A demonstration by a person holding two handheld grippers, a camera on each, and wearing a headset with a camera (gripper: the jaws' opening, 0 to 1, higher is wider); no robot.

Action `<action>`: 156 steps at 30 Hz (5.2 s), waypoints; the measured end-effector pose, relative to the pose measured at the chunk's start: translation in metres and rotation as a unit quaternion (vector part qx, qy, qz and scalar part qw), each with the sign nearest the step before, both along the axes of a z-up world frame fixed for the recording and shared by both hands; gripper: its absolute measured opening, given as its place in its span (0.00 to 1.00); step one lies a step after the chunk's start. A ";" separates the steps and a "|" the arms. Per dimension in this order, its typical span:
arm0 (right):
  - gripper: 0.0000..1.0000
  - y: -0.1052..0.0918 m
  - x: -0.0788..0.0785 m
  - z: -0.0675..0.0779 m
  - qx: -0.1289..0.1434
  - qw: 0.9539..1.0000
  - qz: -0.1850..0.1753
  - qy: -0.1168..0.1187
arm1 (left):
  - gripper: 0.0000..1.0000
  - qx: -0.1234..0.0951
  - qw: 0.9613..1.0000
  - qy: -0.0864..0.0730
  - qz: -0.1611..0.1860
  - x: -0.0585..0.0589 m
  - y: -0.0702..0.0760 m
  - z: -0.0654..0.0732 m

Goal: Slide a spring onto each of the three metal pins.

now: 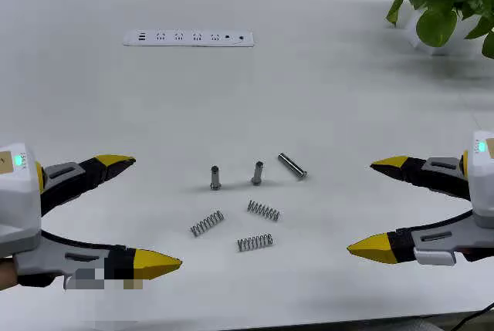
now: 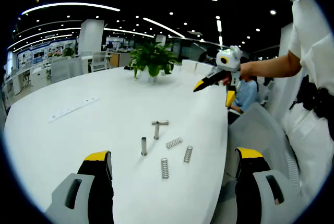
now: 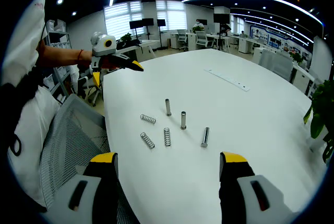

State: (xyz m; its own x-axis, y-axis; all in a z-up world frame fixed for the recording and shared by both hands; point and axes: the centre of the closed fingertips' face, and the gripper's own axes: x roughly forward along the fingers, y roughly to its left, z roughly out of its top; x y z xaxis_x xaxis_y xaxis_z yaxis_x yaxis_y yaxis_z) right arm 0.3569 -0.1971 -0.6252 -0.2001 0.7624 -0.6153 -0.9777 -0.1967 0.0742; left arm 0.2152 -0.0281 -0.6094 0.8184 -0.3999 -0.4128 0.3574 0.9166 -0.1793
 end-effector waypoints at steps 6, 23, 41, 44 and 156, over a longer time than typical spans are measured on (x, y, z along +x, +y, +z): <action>0.80 0.000 0.001 -0.001 -0.001 1.000 0.000 0.000 | 1.00 0.000 1.000 0.000 -0.001 0.001 -0.002 0.000; 0.80 0.005 -0.001 0.003 -0.001 1.000 0.005 -0.002 | 1.00 -0.004 1.000 0.000 -0.002 0.000 -0.003 0.000; 0.69 0.045 0.027 0.010 -0.021 0.999 -0.002 -0.026 | 0.98 -0.010 1.000 -0.003 -0.001 0.000 0.000 -0.001; 0.67 0.054 0.031 0.011 -0.026 0.999 -0.002 -0.028 | 0.98 -0.012 1.000 -0.004 0.002 0.001 0.001 -0.001; 0.09 0.131 0.081 -0.132 -0.283 0.956 -0.063 -0.045 | 0.94 -0.028 1.000 0.003 0.014 0.005 0.010 -0.023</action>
